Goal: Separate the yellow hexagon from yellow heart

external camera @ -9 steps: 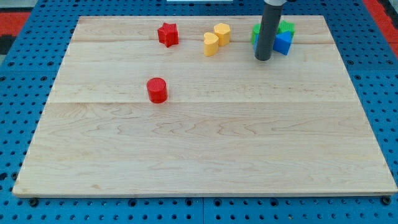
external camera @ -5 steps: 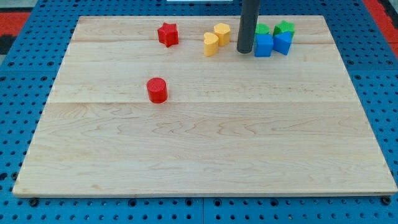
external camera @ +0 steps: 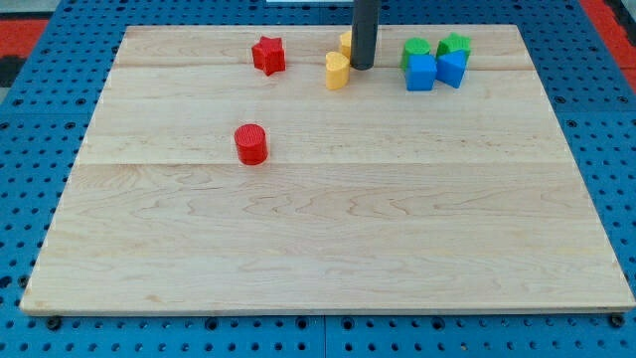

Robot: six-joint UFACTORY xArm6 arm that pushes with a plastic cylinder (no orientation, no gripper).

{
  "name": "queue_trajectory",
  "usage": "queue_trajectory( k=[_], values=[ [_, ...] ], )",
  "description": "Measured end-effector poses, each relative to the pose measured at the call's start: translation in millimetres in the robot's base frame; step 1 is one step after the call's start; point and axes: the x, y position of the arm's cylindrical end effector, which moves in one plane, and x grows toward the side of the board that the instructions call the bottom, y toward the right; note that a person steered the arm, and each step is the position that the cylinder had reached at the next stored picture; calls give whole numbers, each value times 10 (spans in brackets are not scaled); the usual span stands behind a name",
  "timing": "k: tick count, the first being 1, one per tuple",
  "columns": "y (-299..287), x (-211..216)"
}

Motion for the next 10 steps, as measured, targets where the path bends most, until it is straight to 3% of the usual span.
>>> queue_trajectory(
  k=[3,4,8,10],
  values=[
    [9,-363],
    [-439,-363],
    [579,-431],
    [528,-715]
  ],
)
